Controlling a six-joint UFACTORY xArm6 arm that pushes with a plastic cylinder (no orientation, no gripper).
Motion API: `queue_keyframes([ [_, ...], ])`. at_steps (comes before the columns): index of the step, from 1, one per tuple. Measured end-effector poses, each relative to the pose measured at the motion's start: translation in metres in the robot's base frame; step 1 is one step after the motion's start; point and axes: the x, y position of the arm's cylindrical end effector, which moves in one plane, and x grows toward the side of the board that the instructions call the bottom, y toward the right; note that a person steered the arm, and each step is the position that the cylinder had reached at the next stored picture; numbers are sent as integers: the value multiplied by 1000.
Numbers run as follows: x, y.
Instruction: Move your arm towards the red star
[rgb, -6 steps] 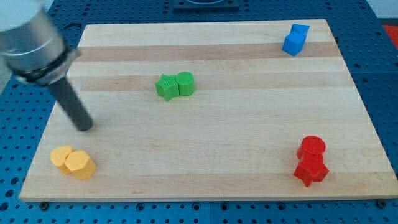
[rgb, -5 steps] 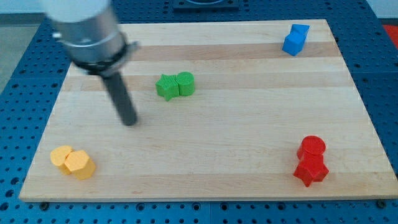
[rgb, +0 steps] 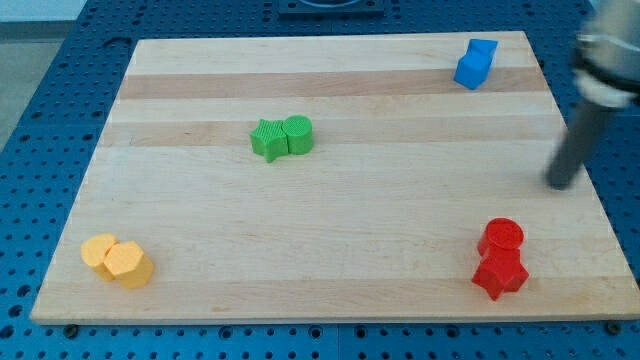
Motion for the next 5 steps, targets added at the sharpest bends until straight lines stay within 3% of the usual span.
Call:
queue_keyframes([
  [1, 20, 48],
  [2, 48, 48],
  [3, 104, 38],
  [5, 106, -31],
])
